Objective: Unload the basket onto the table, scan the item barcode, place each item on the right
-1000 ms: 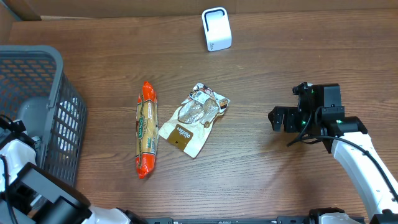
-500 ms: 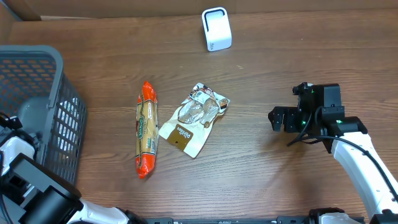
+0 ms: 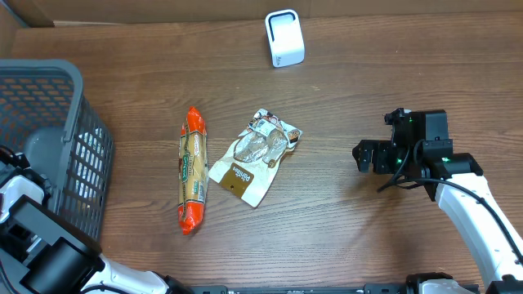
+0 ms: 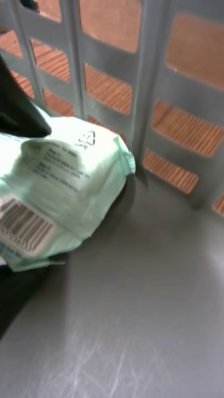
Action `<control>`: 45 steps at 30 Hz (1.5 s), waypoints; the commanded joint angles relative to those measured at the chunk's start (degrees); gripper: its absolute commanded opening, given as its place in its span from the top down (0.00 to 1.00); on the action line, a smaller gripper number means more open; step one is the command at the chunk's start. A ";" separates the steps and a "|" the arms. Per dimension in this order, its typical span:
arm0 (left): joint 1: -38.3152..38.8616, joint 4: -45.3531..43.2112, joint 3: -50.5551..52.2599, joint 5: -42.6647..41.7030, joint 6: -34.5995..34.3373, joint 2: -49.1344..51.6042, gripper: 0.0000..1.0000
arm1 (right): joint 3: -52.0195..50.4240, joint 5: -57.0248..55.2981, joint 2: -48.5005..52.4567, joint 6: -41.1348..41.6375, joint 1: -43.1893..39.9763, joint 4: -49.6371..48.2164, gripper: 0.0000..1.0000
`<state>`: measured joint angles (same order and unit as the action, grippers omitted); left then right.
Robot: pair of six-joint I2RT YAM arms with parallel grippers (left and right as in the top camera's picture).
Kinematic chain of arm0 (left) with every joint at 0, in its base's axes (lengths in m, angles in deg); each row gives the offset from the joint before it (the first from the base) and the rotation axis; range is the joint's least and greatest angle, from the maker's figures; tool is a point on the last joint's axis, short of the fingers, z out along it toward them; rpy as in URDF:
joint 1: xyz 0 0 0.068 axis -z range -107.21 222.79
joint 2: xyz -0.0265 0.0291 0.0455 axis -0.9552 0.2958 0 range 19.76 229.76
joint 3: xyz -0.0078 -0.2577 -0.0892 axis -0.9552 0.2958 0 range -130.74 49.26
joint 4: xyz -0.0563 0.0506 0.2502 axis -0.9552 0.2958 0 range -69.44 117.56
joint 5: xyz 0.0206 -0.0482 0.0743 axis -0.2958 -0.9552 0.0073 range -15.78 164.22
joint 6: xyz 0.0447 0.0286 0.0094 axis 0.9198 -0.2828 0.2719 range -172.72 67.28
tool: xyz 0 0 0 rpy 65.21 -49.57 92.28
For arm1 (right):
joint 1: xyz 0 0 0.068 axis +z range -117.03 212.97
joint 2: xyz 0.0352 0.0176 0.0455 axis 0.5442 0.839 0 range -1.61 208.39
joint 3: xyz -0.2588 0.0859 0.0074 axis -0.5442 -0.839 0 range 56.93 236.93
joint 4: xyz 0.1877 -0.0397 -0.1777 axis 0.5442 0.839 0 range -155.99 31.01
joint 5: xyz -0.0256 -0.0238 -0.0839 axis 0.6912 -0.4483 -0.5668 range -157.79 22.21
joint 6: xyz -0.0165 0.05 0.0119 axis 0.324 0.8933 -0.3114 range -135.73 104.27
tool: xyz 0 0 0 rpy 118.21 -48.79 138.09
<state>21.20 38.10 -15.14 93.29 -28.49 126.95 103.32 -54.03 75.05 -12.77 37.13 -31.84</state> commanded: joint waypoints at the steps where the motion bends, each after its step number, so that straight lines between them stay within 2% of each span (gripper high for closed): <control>1: 0.63 4.61 4.20 -2.21 1.27 5.99 0.55 | 1.14 0.46 -0.07 0.02 0.28 -0.22 0.00; 6: 1.51 6.29 4.20 -4.61 1.27 5.99 0.70 | 1.14 0.46 -0.07 0.02 0.28 -0.22 0.00; 10: 2.38 8.48 4.20 -7.96 1.27 5.99 0.96 | 1.14 0.46 -0.07 0.02 0.28 -0.22 0.00; 17: 3.67 10.19 3.82 -10.62 -0.44 5.90 0.96 | 1.14 0.48 -0.07 0.02 0.28 -0.22 0.00; 22: 4.39 13.64 -0.07 -11.08 -7.87 5.53 0.96 | 1.14 0.46 -0.07 0.02 0.28 -0.22 0.00; 26: 4.48 20.79 -6.93 -13.64 -12.13 5.49 0.96 | 1.14 0.46 -0.07 0.02 0.28 -0.22 0.00; 38: 5.99 45.11 -38.93 -18.16 -13.14 5.46 0.96 | 1.14 0.46 -0.07 0.02 0.28 -0.22 0.00; 45: 8.11 57.42 -63.14 -28.50 -13.18 5.44 0.96 | 1.14 0.46 -0.07 0.02 0.28 -0.22 0.00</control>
<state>28.21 92.62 -69.48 72.31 -40.77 133.20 103.32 -54.03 75.07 -12.74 37.13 -31.84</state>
